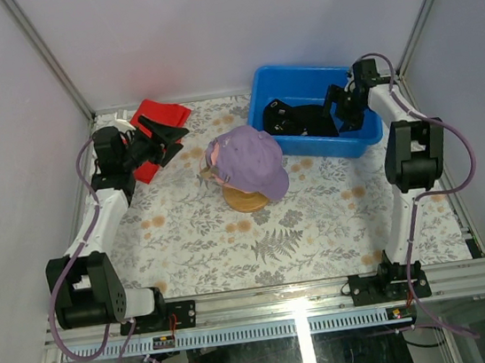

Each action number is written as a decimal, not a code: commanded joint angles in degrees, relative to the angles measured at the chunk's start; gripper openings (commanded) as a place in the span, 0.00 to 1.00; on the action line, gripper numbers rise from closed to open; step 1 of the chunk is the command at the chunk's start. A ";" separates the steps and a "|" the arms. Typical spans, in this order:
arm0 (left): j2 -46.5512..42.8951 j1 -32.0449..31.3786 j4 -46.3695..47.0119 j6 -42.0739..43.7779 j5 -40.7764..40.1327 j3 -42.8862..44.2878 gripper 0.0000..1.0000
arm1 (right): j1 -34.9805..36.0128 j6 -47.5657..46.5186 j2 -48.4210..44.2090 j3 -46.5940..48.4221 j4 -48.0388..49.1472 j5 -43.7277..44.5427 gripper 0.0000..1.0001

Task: Stack the hats

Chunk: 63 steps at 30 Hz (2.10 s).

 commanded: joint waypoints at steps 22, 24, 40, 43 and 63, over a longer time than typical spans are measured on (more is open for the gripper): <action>0.30 0.35 5.95 -1.96 1.94 -1.48 0.65 | 7.27 3.99 16.14 21.36 -22.74 2.00 0.91; 0.42 0.35 5.95 -1.98 2.01 -1.48 0.65 | 7.27 4.93 17.52 22.96 -21.62 3.71 0.90; 0.16 0.37 4.92 -1.78 2.12 1.14 0.65 | 6.01 13.90 -4.59 1.19 5.87 19.41 0.00; 0.41 0.37 4.72 -2.82 2.67 3.95 0.65 | 5.46 12.47 -8.31 0.35 6.94 17.75 0.00; 1.86 -10.21 29.87 -52.09 1.28 16.72 0.75 | 5.27 -3.75 -40.79 -12.98 26.86 4.83 0.00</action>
